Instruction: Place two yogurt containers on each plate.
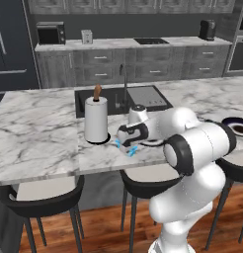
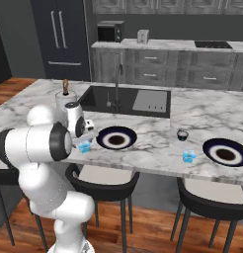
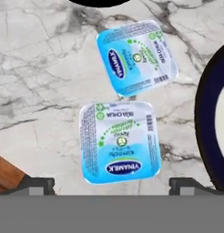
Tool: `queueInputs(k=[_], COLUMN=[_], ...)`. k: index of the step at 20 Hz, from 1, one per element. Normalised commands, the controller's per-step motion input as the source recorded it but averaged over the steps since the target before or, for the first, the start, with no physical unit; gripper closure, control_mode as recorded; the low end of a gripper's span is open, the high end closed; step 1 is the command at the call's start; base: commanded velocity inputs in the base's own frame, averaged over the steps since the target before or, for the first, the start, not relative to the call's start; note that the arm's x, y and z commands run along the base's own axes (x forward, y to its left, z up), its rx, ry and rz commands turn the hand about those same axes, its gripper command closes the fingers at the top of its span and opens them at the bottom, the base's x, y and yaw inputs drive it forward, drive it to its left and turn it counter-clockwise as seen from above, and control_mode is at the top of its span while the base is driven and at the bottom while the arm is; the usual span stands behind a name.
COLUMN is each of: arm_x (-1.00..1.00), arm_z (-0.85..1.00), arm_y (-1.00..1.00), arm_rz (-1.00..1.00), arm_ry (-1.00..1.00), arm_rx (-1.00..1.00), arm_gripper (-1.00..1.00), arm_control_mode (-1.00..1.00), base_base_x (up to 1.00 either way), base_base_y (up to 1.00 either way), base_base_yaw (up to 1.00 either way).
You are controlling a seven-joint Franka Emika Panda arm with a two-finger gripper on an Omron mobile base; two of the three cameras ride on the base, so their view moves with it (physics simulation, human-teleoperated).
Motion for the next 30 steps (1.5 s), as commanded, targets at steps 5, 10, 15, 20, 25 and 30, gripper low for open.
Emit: queueInputs(k=[5,10,15,20,25,30], arm_x=[0.24,0.24,0.14,0.04,0.03,0.00], arm_z=[-0.25,-0.19,-0.19,-0.17,-0.12,-0.01], arm_y=[0.10,0.06,0.00,0.03,0.09,0.06], arm_rz=[-0.02,-0.03,-0.03,-0.03,-0.04,-0.03], arm_ry=[0.00,0.00,0.00,0.00,0.00,0.00], arm_rx=[0.00,0.00,0.00,0.00,0.00,0.00], arm_gripper=[-1.00,-1.00,-1.00,-1.00,-1.00,1.00], arm_control_mode=[-1.00,-1.00,-1.00,-1.00,-1.00,-1.00], base_base_x=[0.00,0.00,0.00,0.00,0.00,0.00], base_base_y=[0.00,0.00,0.00,0.00,0.00,0.00], base_base_yaw=[0.00,0.00,0.00,0.00,0.00,0.00])
